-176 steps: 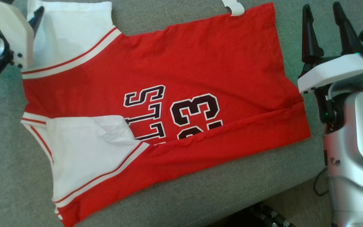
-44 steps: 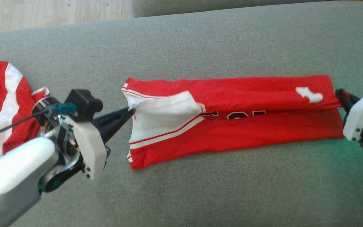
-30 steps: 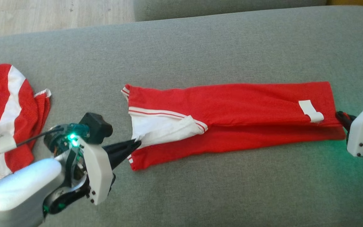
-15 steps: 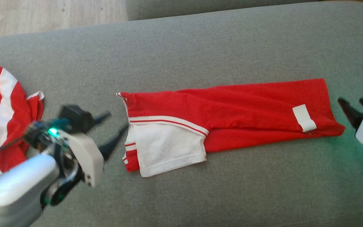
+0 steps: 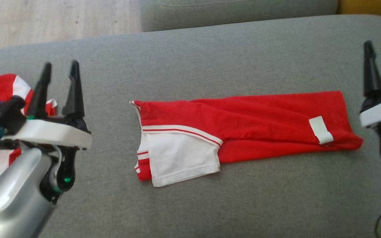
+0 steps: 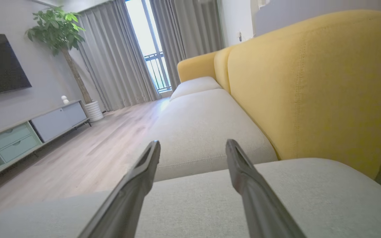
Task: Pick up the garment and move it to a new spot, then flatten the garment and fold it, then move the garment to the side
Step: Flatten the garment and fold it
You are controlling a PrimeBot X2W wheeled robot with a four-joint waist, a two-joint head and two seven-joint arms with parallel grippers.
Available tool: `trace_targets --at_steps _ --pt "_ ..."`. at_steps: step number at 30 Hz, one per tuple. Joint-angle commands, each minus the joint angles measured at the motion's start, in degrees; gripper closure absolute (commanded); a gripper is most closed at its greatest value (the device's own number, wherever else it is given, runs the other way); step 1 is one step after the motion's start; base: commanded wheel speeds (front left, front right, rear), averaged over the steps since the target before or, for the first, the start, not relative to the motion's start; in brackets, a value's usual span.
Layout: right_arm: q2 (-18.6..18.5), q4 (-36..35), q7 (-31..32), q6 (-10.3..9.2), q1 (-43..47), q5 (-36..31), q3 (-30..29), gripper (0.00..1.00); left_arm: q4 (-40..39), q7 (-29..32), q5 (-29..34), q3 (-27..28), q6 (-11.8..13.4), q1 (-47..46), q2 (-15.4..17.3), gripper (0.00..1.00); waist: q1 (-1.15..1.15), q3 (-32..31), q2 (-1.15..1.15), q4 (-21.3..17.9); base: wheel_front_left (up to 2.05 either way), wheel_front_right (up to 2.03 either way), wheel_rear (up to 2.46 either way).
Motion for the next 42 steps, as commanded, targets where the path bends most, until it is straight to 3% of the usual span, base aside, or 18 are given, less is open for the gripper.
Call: trace_targets --at_steps 1,4,7,11,19,23,31,42 --pt "0.1 -2.3 -1.3 0.39 0.7 -1.0 0.6 0.00 -2.1 -0.6 2.2 5.1 0.5 -0.8 0.8 0.00 0.00 -0.3 0.00 0.4 0.00 0.00 0.00" --pt "3.6 -3.8 -4.1 0.39 3.4 -1.2 -0.1 0.00 -5.2 -0.6 10.0 13.5 -1.5 5.4 -4.8 0.00 0.00 -0.9 0.00 1.2 0.00 0.00 0.00" --pt "4.8 -4.0 -6.6 0.39 6.3 -3.5 0.7 0.00 -5.2 -0.6 15.1 19.2 -5.2 11.1 -10.3 0.00 0.00 -1.3 0.00 1.8 0.00 0.00 0.00" --pt "7.0 -2.1 -9.8 0.39 9.7 -6.7 2.1 0.00 -2.6 -0.6 21.9 24.3 -10.0 16.3 -15.7 0.00 0.00 -2.2 0.00 2.1 0.00 0.00 0.00" --pt "11.0 1.4 -14.2 0.39 11.9 -11.2 3.4 0.00 -0.1 -0.6 32.8 32.8 -16.5 22.7 -24.2 0.00 0.00 -2.6 0.00 1.5 0.00 0.00 0.00" --pt "11.5 2.4 -14.6 0.39 11.1 -12.1 3.5 0.00 1.2 -0.6 35.5 35.8 -18.9 22.6 -26.3 0.00 0.00 -2.5 0.00 1.4 0.00 0.00 0.00" --pt "11.0 4.6 -12.7 0.39 9.4 -13.2 2.2 0.00 3.8 -0.6 38.2 37.4 -21.0 21.9 -28.4 0.00 0.00 -1.0 0.00 1.4 0.00 0.00 0.00" --pt "15.2 13.8 -5.4 0.39 2.3 -23.7 -17.9 0.00 6.1 -0.6 38.5 34.6 -21.7 18.0 -28.6 0.00 0.00 4.9 0.00 1.9 0.00 0.00 0.00"
